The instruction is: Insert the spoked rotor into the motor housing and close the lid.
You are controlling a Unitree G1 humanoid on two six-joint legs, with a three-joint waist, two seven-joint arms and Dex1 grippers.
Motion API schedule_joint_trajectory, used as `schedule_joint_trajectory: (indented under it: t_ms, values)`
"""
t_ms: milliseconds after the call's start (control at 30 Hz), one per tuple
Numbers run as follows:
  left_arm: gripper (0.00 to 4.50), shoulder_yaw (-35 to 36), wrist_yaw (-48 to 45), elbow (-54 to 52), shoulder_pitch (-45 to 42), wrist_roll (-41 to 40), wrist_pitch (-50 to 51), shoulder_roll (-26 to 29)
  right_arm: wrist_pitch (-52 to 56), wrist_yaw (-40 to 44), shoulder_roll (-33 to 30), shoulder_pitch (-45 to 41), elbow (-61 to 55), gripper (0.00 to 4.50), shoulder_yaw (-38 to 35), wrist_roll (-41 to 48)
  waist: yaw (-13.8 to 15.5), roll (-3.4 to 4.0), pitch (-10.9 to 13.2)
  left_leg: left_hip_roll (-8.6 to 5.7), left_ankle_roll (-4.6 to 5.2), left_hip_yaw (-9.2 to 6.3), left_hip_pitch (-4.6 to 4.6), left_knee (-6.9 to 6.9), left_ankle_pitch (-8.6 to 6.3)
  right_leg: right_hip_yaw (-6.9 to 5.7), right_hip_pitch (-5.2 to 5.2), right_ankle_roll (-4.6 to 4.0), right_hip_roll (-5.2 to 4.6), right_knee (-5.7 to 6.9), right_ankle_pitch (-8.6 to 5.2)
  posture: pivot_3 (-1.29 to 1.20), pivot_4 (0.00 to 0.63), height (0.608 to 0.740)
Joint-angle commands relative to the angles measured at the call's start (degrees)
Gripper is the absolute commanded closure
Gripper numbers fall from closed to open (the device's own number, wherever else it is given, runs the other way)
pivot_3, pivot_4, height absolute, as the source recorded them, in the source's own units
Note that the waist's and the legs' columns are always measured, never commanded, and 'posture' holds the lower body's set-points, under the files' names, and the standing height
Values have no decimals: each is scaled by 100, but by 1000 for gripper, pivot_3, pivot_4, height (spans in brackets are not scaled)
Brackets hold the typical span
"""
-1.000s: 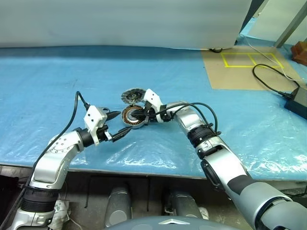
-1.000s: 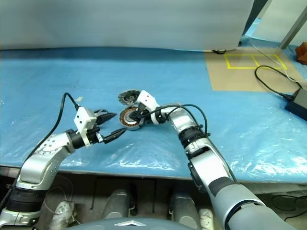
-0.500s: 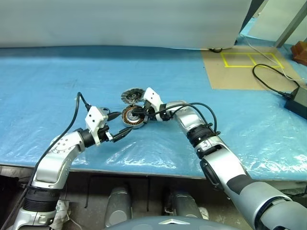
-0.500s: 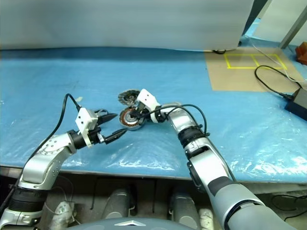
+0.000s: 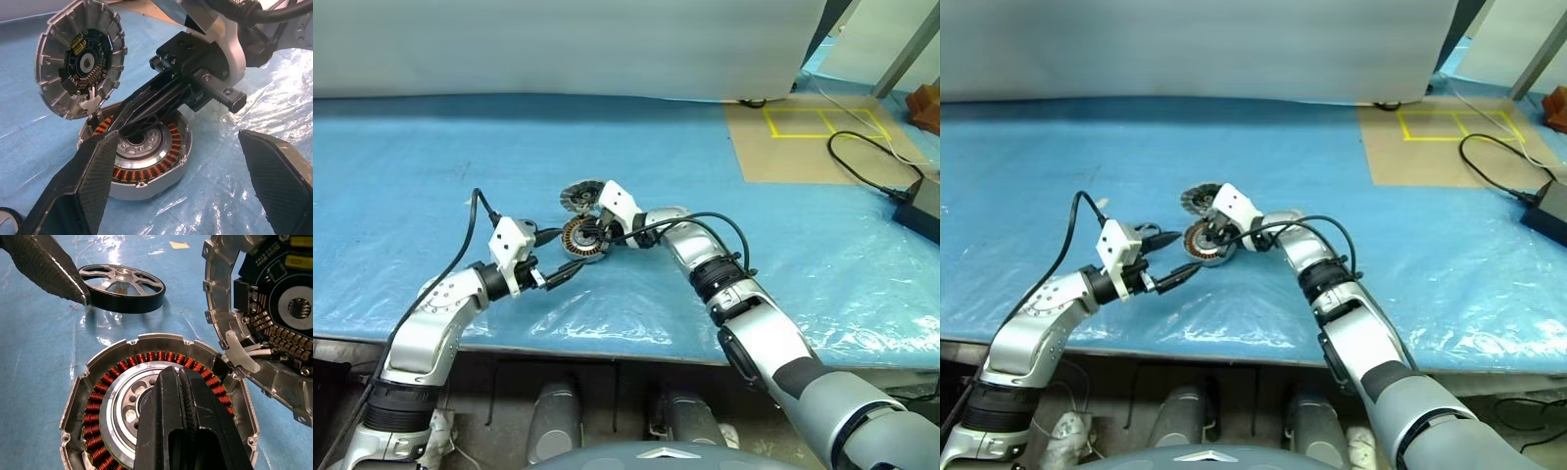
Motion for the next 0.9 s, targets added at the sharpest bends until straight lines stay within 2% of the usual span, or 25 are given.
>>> schedule_joint_trajectory:
  t_ms: [33,200,567,900]
  values:
    - [366,30,28,-123,-56,-6,-95,2,79,-183,-25,97,355,4474,198,-307,1,0,0,0,-5,0,12,0,-3,1,12,-1,0,0,0,0,150,740]
    - [366,40,23,-119,-53,-3,-98,12,47,-107,-39,139,295,4474,281,-339,16,3,2,-1,-19,8,100,-13,-14,10,84,-5,-1,-8,-7,0,150,740]
    - [366,35,-1,-25,-160,15,-116,2,-97,-223,-185,62,470,4474,415,-556,13,3,1,-2,-21,14,107,-21,-13,17,86,-6,-1,-11,-8,0,150,740]
    - [366,41,-12,46,-158,39,-174,-17,534,-155,-245,36,656,4474,535,-685,15,7,-2,-3,-21,19,128,-27,-13,24,104,-5,-1,-12,-9,0,150,740]
